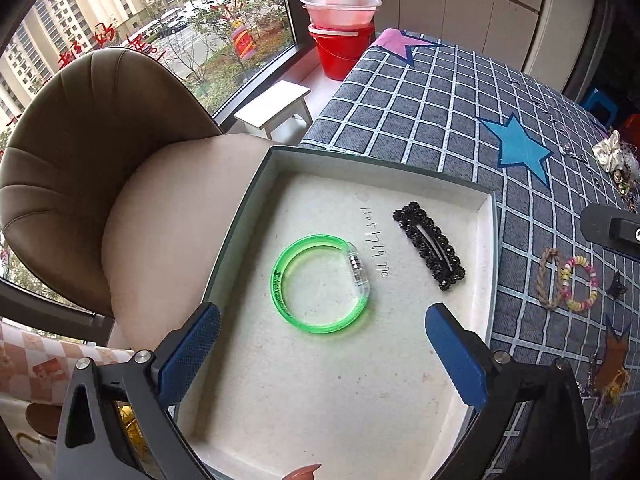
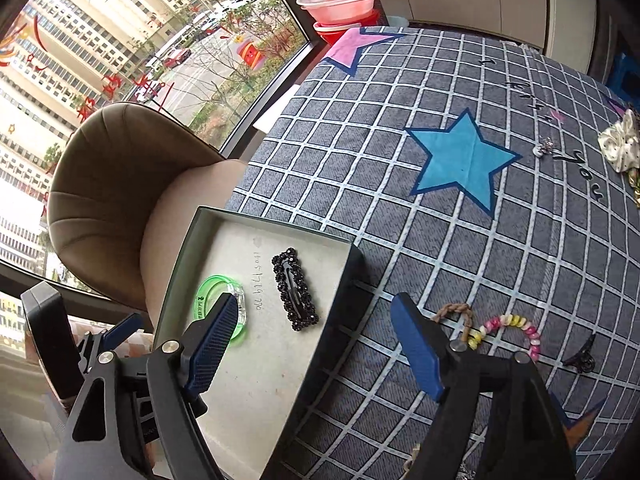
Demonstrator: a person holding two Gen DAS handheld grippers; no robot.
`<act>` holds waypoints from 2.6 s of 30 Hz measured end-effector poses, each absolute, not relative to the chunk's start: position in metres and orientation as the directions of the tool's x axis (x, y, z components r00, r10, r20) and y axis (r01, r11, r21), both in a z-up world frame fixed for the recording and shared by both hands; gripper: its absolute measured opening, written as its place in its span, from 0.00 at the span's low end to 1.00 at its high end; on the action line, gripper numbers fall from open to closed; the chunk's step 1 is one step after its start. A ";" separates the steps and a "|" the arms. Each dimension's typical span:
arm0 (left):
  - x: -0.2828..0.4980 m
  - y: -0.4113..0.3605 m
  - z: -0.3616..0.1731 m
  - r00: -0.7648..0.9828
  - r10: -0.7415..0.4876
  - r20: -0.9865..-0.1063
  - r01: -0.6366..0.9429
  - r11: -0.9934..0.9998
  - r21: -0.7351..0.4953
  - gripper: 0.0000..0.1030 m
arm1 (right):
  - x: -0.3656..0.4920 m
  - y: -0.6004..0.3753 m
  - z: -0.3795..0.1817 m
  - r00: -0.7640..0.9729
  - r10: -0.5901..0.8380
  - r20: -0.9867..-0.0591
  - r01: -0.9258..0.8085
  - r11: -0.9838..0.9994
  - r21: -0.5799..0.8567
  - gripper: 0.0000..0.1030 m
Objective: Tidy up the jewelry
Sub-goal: 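Carry the bangle and clip into the white box and open both tools, then grasp the pink-yellow beaded bracelet with the left tool while the right grasps the crystal chain bracelet, then carry both bracelets into the white box and open both tools to release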
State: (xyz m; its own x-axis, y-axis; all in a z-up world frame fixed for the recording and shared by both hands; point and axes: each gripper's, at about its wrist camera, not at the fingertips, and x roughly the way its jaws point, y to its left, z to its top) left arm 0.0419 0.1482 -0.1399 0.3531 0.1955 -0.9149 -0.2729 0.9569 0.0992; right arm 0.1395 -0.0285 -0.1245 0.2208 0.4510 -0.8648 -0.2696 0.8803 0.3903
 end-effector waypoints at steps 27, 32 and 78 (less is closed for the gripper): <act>0.090 -0.068 -0.164 0.339 -0.001 -0.941 0.311 0.944 0.111 1.00 | -0.024 -0.307 -0.173 0.165 0.088 -0.982 0.319 0.938 0.138 0.79; 0.104 -0.084 -0.170 0.342 -0.002 -0.940 0.342 0.932 0.123 1.00 | -0.025 -0.308 -0.182 0.159 0.096 -0.983 0.308 0.941 0.142 0.79; 0.089 -0.074 -0.145 0.310 -0.185 -0.933 0.336 0.939 -0.075 0.15 | -0.017 -0.271 -0.154 0.254 0.175 -0.951 0.174 0.959 0.223 0.07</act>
State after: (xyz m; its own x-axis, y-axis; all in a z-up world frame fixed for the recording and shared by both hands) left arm 0.0891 -0.0744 -0.1449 0.3099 -0.1853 -0.9325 0.3365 0.9387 -0.0747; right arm -0.0167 -0.2705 -0.1539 0.2540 0.1752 -0.9512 0.1744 0.9590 0.2232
